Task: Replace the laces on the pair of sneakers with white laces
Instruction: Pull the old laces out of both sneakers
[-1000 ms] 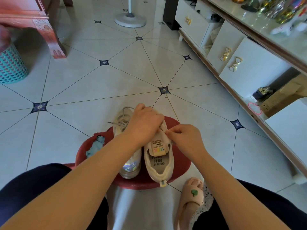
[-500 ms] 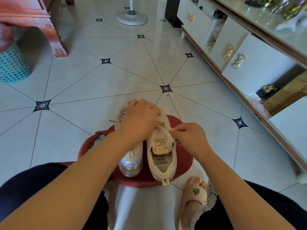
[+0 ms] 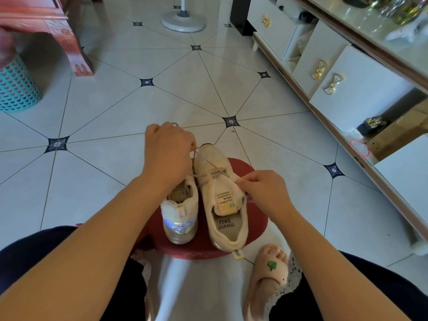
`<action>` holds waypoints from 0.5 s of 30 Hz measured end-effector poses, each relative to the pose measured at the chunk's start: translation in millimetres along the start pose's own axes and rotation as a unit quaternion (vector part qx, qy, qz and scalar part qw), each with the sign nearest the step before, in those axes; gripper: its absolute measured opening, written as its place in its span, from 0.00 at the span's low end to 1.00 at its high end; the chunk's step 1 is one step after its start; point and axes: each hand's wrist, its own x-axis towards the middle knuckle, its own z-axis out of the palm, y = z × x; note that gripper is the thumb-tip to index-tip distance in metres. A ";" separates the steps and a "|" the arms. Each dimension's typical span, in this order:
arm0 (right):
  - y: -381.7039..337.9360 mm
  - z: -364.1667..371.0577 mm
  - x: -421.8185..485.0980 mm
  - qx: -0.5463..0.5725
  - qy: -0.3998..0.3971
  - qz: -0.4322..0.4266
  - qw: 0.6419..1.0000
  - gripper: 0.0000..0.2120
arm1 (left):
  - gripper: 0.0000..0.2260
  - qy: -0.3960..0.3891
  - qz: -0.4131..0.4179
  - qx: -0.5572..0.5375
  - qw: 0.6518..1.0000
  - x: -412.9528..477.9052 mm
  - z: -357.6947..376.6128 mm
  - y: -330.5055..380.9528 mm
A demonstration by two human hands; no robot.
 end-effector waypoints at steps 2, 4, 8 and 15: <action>-2.1 0.9 0.9 -0.004 0.001 -0.004 1.000 0.08 | 0.10 0.007 -0.035 -0.026 0.999 -4.8 3.9 3.4; -3.3 0.8 2.2 -0.004 0.004 -0.007 1.000 0.09 | 0.10 -0.007 -0.085 -0.079 0.993 -2.3 3.2 3.6; -1.4 1.6 -0.5 -0.024 0.005 -0.027 0.999 0.08 | 0.07 -0.117 -0.015 -0.093 0.989 0.8 2.8 3.7; -4.0 10.0 -3.8 -0.128 0.021 -0.118 0.985 0.14 | 0.14 -0.171 0.109 -0.057 0.978 -7.0 11.7 39.3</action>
